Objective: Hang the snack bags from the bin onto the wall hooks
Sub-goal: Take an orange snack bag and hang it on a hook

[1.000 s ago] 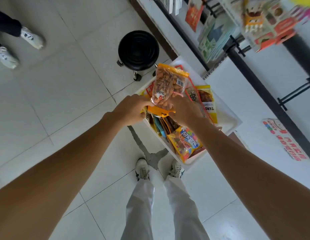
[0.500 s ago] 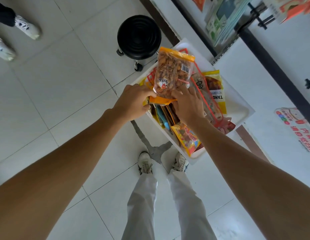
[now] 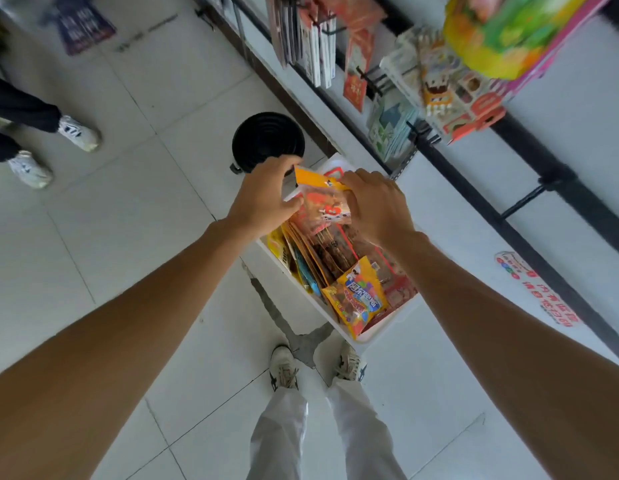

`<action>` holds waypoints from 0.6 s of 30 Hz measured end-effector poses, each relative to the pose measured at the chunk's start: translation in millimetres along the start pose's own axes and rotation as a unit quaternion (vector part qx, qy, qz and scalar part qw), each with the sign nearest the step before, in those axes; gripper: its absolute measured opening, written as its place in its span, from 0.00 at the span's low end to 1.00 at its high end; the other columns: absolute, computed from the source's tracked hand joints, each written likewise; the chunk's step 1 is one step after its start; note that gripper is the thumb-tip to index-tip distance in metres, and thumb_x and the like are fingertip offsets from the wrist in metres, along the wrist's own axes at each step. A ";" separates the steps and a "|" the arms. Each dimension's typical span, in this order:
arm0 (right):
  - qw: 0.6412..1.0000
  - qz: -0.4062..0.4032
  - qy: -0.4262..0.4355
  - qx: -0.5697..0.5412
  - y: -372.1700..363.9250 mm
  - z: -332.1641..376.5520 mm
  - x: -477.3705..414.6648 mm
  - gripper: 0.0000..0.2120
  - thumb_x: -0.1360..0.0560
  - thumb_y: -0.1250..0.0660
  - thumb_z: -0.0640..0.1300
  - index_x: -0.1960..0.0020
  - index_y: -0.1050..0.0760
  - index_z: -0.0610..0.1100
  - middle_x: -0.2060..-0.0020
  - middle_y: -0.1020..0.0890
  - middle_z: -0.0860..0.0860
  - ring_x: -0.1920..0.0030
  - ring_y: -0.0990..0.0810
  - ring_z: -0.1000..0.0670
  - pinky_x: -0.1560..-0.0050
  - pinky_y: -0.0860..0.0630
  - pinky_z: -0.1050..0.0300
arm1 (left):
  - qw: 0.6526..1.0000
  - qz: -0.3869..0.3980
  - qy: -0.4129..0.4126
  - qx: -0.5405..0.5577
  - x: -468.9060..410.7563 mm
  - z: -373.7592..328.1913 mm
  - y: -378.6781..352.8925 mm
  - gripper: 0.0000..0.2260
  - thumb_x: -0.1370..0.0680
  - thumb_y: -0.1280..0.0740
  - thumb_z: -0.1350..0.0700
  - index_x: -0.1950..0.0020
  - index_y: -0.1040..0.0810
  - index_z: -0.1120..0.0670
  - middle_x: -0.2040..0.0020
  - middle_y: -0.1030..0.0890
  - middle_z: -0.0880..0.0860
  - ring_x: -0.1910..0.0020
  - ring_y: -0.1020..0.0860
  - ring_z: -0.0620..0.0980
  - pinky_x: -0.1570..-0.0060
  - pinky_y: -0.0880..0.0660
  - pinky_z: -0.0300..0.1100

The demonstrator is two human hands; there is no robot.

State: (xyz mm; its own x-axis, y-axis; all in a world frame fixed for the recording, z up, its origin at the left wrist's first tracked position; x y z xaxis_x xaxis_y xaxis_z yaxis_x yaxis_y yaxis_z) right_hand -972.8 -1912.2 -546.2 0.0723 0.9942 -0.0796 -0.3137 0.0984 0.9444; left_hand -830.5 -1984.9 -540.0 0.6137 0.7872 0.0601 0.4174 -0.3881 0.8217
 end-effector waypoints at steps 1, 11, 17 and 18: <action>1.000 0.009 0.007 -0.012 10.5 0.6 -0.8 0.10 0.22 0.39 0.39 0.41 0.25 0.43 0.52 0.20 0.45 0.53 0.22 0.40 0.54 0.28 0.48 | 1.000 -0.001 0.001 0.005 -1.4 -6.0 8.4 0.27 0.25 0.28 0.56 0.28 0.31 0.56 0.36 0.24 0.56 0.37 0.26 0.53 0.40 0.31 0.42; 0.978 0.088 -0.054 -0.180 109.0 5.1 10.1 0.05 0.19 0.39 0.42 0.54 0.31 0.48 0.60 0.23 0.46 0.59 0.25 0.44 0.59 0.31 0.51 | 0.992 0.090 0.019 0.088 1.2 -70.4 65.3 0.35 0.27 0.25 0.52 0.24 0.39 0.50 0.30 0.28 0.52 0.32 0.30 0.50 0.35 0.31 0.47; 0.975 0.075 -0.069 -0.198 173.9 18.8 20.5 0.03 0.19 0.38 0.42 0.52 0.28 0.45 0.59 0.26 0.51 0.59 0.28 0.51 0.56 0.34 0.56 | 0.953 0.102 0.024 0.283 -1.5 -119.7 108.8 0.22 0.26 0.25 0.55 0.34 0.25 0.54 0.43 0.19 0.48 0.44 0.21 0.41 0.44 0.27 0.34; 0.975 0.071 -0.071 -0.197 184.8 21.4 23.1 0.03 0.19 0.38 0.42 0.50 0.27 0.44 0.58 0.25 0.52 0.58 0.28 0.50 0.55 0.34 0.57 | 0.948 0.104 0.010 0.301 -1.3 -134.3 117.2 0.20 0.26 0.25 0.58 0.36 0.23 0.56 0.47 0.17 0.49 0.49 0.19 0.39 0.49 0.26 0.30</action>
State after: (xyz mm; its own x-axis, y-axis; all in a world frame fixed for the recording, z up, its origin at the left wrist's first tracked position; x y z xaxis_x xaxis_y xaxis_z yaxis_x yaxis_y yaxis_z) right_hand -1008.8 -1872.0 -366.7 0.1237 0.9857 0.1144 -0.6669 -0.0028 0.7452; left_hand -872.4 -1967.1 -367.6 0.7150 0.6697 0.2008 0.5986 -0.7348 0.3190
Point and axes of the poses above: each hand's wrist, its own x-axis away from the middle knuckle, its own y-axis out of the back of the hand, z = x × y, the point moved 9 cm from there along -x, towards the middle knuckle
